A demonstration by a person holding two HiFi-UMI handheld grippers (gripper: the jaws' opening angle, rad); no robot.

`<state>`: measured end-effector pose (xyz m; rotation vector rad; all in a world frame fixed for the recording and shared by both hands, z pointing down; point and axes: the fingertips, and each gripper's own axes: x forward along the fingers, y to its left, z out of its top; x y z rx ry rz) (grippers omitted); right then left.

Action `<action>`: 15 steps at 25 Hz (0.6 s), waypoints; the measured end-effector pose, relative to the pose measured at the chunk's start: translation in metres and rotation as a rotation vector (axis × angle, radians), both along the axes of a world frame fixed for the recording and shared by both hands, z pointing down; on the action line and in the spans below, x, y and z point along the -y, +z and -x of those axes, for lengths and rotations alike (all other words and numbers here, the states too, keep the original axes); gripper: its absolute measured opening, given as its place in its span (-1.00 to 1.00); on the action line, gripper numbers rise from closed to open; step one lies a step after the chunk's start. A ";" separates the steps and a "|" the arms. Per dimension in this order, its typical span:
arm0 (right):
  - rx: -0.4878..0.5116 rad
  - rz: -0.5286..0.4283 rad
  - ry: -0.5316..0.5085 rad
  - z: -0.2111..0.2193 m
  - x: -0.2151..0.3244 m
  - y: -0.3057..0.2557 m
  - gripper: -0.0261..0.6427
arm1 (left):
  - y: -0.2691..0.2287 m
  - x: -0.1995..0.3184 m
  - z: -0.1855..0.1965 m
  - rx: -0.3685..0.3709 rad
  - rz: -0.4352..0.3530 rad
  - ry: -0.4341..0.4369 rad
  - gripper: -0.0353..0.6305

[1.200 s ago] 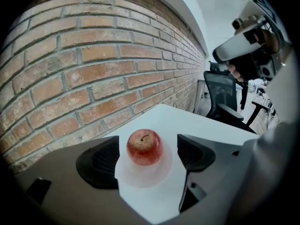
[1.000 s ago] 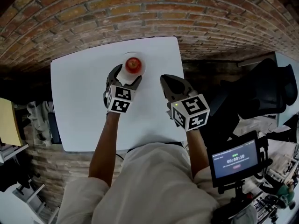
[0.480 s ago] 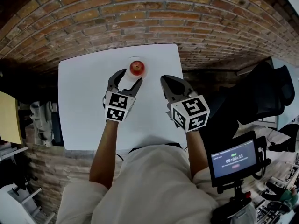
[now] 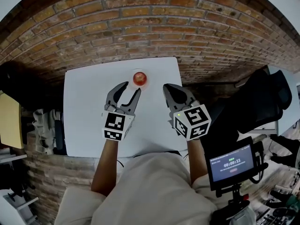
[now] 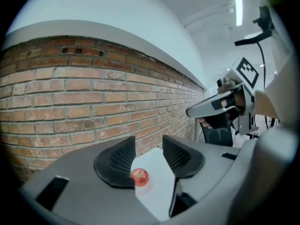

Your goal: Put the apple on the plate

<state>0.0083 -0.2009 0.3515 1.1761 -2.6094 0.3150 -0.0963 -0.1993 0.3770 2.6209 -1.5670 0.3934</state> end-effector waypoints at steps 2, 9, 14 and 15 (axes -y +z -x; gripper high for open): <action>0.004 -0.020 -0.001 0.000 -0.003 -0.008 -0.91 | -0.014 -0.004 0.005 -0.013 -0.023 -0.027 -0.41; 0.026 -0.070 -0.019 0.002 -0.015 -0.032 -0.91 | -0.058 -0.016 0.015 -0.042 -0.106 -0.088 -0.75; 0.034 -0.124 -0.014 -0.003 -0.021 -0.051 -0.91 | -0.082 -0.025 0.013 -0.040 -0.164 -0.100 -0.87; 0.034 -0.134 -0.013 -0.004 -0.021 -0.054 -0.91 | -0.086 -0.027 0.012 -0.037 -0.174 -0.100 -0.87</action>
